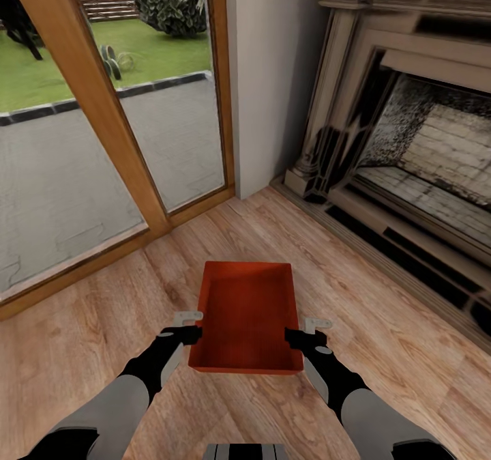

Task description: Move the two storage containers from the living room to the garage. In the garage, place one container on the floor and stack the other container on top of it (either order is fine).

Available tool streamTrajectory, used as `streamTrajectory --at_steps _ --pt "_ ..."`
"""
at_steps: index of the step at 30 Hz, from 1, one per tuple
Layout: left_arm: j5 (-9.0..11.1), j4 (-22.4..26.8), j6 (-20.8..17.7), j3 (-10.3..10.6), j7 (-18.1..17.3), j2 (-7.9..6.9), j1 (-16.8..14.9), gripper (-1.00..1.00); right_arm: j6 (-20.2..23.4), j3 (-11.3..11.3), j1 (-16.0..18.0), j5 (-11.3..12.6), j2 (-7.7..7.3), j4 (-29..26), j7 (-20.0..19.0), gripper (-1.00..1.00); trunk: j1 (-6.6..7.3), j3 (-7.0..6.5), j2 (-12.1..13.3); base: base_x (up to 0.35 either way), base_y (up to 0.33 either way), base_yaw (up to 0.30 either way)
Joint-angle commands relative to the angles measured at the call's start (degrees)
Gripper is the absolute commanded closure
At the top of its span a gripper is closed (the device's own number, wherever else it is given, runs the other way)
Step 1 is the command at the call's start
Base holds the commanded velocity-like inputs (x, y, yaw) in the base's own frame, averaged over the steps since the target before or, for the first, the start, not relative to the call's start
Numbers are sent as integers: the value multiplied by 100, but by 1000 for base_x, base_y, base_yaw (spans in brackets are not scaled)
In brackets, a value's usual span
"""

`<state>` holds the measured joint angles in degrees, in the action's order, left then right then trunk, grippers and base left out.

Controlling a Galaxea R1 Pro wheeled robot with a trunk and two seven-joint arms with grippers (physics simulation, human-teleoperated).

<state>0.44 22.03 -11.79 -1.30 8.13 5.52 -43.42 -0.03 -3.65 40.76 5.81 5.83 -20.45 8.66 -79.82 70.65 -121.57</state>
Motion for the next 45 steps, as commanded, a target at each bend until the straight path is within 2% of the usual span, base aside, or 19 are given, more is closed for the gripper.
streamTrajectory --at_steps 1,21,39,45 --pt "3 9 -30 -12 13 3 0 -100 -2 -39 2 60 -3 -3 33 -100 1 3 -1 0 0 0" --pt "-31 78 -20 -20 9 -10 26 -100 22 -66 -7 33 6 89 30 -100 1 3 -1 0 0 0" --pt "-61 232 -33 -27 13 -16 -30 -100 -23 -66 -16 16 -55 331 48 -100 1 3 -1 0 0 0" --pt "-62 192 -27 -17 5 -21 -28 -100 -23 -66 -16 16 -55 331 48 -100 1 3 -1 179 0 0"
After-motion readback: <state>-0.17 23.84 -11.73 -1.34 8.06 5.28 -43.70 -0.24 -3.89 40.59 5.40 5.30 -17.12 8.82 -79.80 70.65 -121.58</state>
